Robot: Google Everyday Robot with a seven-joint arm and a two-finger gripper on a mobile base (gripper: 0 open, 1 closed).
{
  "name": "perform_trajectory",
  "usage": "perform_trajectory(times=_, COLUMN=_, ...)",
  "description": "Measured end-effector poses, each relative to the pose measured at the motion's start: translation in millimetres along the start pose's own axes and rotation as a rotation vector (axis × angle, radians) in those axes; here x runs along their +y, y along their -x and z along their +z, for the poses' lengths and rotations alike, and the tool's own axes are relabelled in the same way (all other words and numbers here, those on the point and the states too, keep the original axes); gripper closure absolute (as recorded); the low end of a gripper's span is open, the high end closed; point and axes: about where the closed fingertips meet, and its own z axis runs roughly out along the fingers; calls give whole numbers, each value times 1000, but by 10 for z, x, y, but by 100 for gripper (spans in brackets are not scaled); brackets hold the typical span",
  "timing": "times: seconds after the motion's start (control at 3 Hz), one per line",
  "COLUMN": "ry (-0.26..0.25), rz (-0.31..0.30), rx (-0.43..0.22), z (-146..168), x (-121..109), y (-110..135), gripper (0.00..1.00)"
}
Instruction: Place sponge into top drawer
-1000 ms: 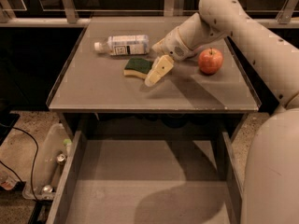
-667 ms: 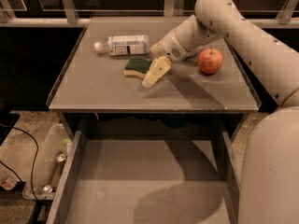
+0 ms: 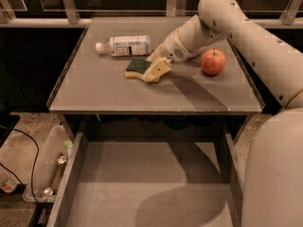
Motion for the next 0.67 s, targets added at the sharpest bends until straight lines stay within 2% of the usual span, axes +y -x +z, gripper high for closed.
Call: perform_trajectory(times=0.67, ry=0, rz=0, rx=0, z=0, x=0, y=0, gripper=88)
